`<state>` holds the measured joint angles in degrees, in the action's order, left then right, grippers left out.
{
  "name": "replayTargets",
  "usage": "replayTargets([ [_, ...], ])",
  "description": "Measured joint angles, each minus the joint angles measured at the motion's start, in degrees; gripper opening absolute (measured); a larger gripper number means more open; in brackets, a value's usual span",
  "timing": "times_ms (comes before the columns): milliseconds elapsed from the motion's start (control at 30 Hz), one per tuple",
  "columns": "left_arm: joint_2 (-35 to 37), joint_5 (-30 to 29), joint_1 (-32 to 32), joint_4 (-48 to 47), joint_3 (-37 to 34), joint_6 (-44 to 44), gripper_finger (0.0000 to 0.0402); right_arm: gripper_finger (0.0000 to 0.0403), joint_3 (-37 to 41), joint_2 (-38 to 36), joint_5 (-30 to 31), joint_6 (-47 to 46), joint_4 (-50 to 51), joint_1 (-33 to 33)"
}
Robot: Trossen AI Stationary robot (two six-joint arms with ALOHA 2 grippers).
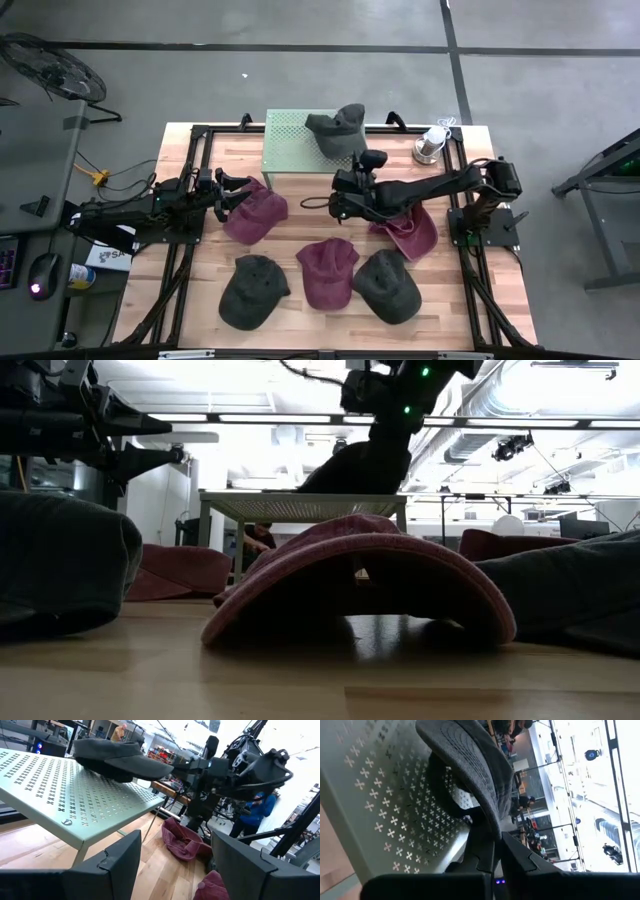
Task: Pick & Place hat
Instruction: Put the top black cap on the shelf, then put the right red cap on the shelf
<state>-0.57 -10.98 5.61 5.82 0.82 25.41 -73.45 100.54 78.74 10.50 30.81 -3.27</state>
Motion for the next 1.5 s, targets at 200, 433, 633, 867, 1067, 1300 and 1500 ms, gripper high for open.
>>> replayTargets([
  [200, 0.0, 0.0, 0.0, 0.0, 0.0, 0.0, 0.0238, 0.0011, 0.0, 0.9, -2.2, 0.0, -0.6, 0.6],
  [433, 0.0, 0.0, 0.0, 0.0, 0.0, 0.0, 0.0238, 0.0051, 0.0, 0.9, -9.2, 1.4, -0.7, 0.6],
  [633, 0.0, 0.0, 0.0, 0.0, 0.0, 0.0, 0.0238, 0.0097, 0.0, 0.8, -13.4, 1.1, -1.0, 0.6],
  [867, 0.0, 0.0, 0.0, 0.0, 0.0, 0.0, 0.0238, 0.0147, 0.0, 0.1, -18.8, -0.6, -1.3, 0.2],
  [1067, 0.0, 0.0, 0.0, 0.0, 0.0, 0.0, 0.0238, 0.0165, 0.0, -1.6, -18.7, -0.2, -1.4, -1.0],
  [1300, 0.0, 0.0, 0.0, 0.0, 0.0, 0.0, 0.0238, 0.0165, 0.0, -4.6, -15.0, -0.1, -0.4, -2.6],
  [1500, 0.0, 0.0, 0.0, 0.0, 0.0, 0.0, 0.0238, 0.0165, 0.0, -8.8, -10.1, -9.9, 10.5, -6.7],
])
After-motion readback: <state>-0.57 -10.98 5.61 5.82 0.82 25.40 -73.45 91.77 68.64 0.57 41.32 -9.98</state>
